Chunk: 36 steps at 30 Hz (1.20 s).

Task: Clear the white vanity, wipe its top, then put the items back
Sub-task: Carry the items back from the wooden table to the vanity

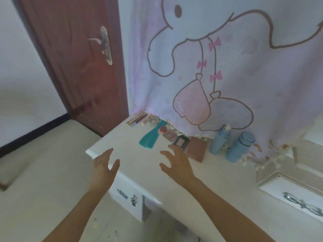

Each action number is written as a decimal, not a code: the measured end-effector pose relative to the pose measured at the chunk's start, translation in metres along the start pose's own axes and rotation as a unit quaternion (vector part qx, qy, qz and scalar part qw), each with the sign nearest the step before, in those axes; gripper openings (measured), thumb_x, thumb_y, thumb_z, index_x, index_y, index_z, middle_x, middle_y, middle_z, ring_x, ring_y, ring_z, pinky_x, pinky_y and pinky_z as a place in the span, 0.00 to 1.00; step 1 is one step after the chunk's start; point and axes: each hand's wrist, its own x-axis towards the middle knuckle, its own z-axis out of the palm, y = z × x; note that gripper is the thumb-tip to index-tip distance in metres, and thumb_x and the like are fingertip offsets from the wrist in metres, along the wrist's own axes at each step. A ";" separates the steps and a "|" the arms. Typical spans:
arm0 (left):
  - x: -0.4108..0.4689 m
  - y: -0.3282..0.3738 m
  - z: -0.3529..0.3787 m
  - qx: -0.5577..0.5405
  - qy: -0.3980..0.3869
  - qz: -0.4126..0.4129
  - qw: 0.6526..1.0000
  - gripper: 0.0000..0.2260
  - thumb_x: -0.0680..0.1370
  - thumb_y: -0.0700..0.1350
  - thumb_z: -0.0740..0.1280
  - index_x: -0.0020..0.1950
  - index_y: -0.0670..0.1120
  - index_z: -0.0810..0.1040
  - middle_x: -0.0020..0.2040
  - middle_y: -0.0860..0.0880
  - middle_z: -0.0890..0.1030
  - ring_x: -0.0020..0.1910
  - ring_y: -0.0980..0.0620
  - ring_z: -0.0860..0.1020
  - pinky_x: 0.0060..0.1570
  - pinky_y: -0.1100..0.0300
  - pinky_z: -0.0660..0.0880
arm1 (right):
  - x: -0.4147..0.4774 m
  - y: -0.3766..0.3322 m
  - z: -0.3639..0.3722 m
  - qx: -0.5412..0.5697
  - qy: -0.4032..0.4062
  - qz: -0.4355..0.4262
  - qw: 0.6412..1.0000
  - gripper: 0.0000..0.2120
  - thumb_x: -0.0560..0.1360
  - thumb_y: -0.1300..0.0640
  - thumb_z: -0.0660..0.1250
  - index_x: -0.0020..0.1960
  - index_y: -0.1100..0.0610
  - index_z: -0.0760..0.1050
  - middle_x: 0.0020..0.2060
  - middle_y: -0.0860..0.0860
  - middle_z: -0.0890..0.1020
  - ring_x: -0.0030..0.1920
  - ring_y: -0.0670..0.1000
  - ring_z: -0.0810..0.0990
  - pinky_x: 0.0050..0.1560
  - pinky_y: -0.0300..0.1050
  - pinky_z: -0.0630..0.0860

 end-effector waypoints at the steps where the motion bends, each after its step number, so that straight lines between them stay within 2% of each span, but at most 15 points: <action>1: -0.003 -0.008 -0.015 -0.004 0.020 -0.011 1.000 0.21 0.77 0.41 0.64 0.69 0.42 0.67 0.66 0.41 0.71 0.66 0.41 0.65 0.64 0.46 0.65 | 0.008 -0.016 0.004 -0.002 -0.009 -0.020 1.000 0.17 0.66 0.45 0.61 0.52 0.50 0.73 0.49 0.57 0.81 0.49 0.58 0.81 0.42 0.49 0.79; 3: -0.011 -0.028 -0.049 0.011 0.063 -0.015 0.998 0.20 0.77 0.41 0.64 0.69 0.41 0.67 0.66 0.41 0.72 0.66 0.41 0.64 0.64 0.47 0.65 | 0.023 -0.056 0.010 0.038 -0.045 -0.043 0.997 0.18 0.68 0.47 0.63 0.55 0.53 0.76 0.55 0.59 0.78 0.56 0.60 0.77 0.50 0.53 0.76; 5: -0.020 -0.050 -0.090 0.043 0.104 -0.024 0.993 0.20 0.76 0.41 0.65 0.68 0.40 0.68 0.66 0.41 0.72 0.66 0.40 0.64 0.64 0.48 0.64 | 0.040 -0.100 0.017 0.057 -0.081 -0.068 0.993 0.19 0.71 0.49 0.63 0.60 0.55 0.76 0.64 0.58 0.71 0.66 0.59 0.68 0.61 0.53 0.66; 6: -0.025 -0.061 -0.113 0.059 0.124 -0.029 0.990 0.20 0.76 0.42 0.65 0.67 0.40 0.69 0.65 0.41 0.73 0.66 0.40 0.65 0.64 0.48 0.63 | 0.048 -0.124 0.021 0.065 -0.078 -0.092 0.991 0.20 0.72 0.49 0.64 0.60 0.55 0.76 0.65 0.58 0.70 0.67 0.59 0.66 0.63 0.52 0.64; 11: -0.055 -0.117 -0.234 0.100 0.209 -0.036 0.972 0.20 0.76 0.42 0.65 0.67 0.41 0.69 0.66 0.42 0.72 0.66 0.40 0.64 0.64 0.44 0.65 | 0.079 -0.262 0.030 0.118 -0.039 -0.192 0.973 0.16 0.64 0.50 0.68 0.48 0.57 0.81 0.53 0.61 0.79 0.54 0.63 0.78 0.50 0.57 0.74; 15: -0.083 -0.162 -0.327 0.130 0.267 -0.052 0.953 0.21 0.77 0.44 0.64 0.68 0.43 0.68 0.67 0.44 0.71 0.68 0.43 0.63 0.65 0.46 0.62 | 0.085 -0.373 0.031 0.141 -0.031 -0.245 0.959 0.17 0.66 0.50 0.68 0.51 0.57 0.81 0.55 0.61 0.78 0.58 0.63 0.76 0.55 0.57 0.72; 19: -0.116 -0.202 -0.402 0.160 0.313 -0.075 0.933 0.20 0.76 0.44 0.65 0.67 0.42 0.69 0.66 0.44 0.72 0.67 0.42 0.63 0.65 0.47 0.62 | 0.088 -0.468 0.032 0.166 -0.042 -0.293 0.941 0.18 0.71 0.51 0.68 0.58 0.57 0.78 0.63 0.59 0.72 0.66 0.59 0.68 0.63 0.53 0.64; 23: -0.156 -0.237 -0.462 0.168 0.371 -0.116 0.906 0.20 0.76 0.44 0.66 0.67 0.42 0.70 0.66 0.44 0.73 0.68 0.43 0.64 0.66 0.47 0.61 | 0.090 -0.547 0.040 0.176 -0.039 -0.349 0.920 0.17 0.70 0.51 0.69 0.56 0.58 0.79 0.61 0.60 0.74 0.64 0.60 0.70 0.61 0.57 0.67; 25: -0.172 -0.253 -0.488 0.166 0.395 -0.141 0.893 0.19 0.76 0.44 0.65 0.67 0.43 0.70 0.66 0.45 0.72 0.68 0.44 0.63 0.66 0.48 0.61 | 0.091 -0.586 0.040 0.171 -0.067 -0.383 0.905 0.18 0.73 0.51 0.67 0.61 0.56 0.75 0.67 0.57 0.69 0.69 0.57 0.64 0.66 0.52 0.62; 27: -0.183 -0.267 -0.508 0.162 0.414 -0.154 0.882 0.19 0.76 0.44 0.65 0.67 0.44 0.70 0.66 0.46 0.72 0.68 0.46 0.63 0.66 0.49 0.61 | 0.097 -0.617 0.043 0.170 -0.082 -0.410 0.892 0.19 0.75 0.51 0.65 0.64 0.55 0.72 0.70 0.54 0.65 0.71 0.54 0.59 0.67 0.48 0.58; 31: -0.186 -0.287 -0.535 0.174 0.434 -0.173 0.867 0.19 0.76 0.45 0.65 0.66 0.44 0.71 0.66 0.46 0.72 0.67 0.46 0.64 0.65 0.48 0.63 | 0.112 -0.668 0.054 0.176 -0.090 -0.448 0.872 0.19 0.76 0.50 0.63 0.66 0.53 0.70 0.71 0.52 0.63 0.71 0.52 0.58 0.68 0.46 0.57; 36: -0.158 -0.302 -0.569 0.194 0.446 -0.178 0.855 0.19 0.77 0.46 0.63 0.68 0.45 0.69 0.67 0.47 0.71 0.69 0.47 0.62 0.65 0.50 0.61 | 0.151 -0.707 0.071 0.199 -0.084 -0.454 0.864 0.19 0.76 0.50 0.63 0.66 0.53 0.70 0.70 0.52 0.64 0.71 0.51 0.58 0.68 0.45 0.58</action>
